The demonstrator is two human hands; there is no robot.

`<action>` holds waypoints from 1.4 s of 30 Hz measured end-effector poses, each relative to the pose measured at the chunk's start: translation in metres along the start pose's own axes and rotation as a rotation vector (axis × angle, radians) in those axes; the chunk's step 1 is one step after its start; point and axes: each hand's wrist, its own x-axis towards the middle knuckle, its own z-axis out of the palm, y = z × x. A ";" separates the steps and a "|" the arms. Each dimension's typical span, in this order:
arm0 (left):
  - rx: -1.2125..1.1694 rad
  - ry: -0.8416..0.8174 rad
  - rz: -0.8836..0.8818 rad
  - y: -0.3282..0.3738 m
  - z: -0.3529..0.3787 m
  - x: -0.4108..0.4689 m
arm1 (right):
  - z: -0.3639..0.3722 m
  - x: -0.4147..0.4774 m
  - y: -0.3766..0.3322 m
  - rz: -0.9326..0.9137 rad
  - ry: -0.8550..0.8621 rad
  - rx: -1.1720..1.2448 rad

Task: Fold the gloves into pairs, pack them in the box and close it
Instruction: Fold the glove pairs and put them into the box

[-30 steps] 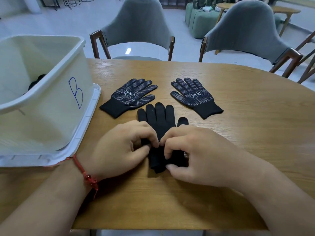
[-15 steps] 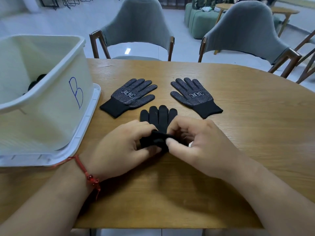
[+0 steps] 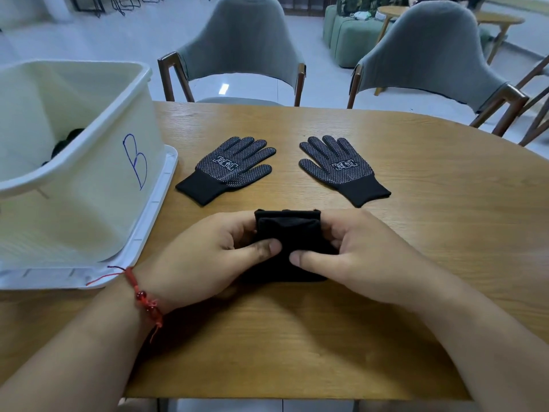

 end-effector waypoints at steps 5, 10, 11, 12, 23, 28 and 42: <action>0.088 0.191 -0.077 -0.003 0.004 0.004 | 0.002 0.005 0.009 0.048 0.081 0.000; 0.022 0.213 -0.144 -0.003 0.002 0.003 | 0.005 0.010 0.018 0.089 0.168 -0.111; 0.007 0.223 -0.152 -0.004 0.003 0.004 | 0.006 0.010 0.019 0.103 0.181 -0.117; -0.015 0.233 -0.162 -0.005 0.003 0.004 | 0.006 0.011 0.019 0.119 0.189 -0.127; 0.310 0.227 -0.051 -0.004 0.017 0.009 | 0.013 0.008 0.009 0.144 0.346 -0.285; 0.372 0.219 -0.064 -0.003 0.018 0.011 | 0.018 0.005 0.006 -0.101 0.374 -0.539; 0.485 0.380 0.160 -0.003 0.011 0.003 | 0.016 0.008 0.013 -0.153 0.165 -0.520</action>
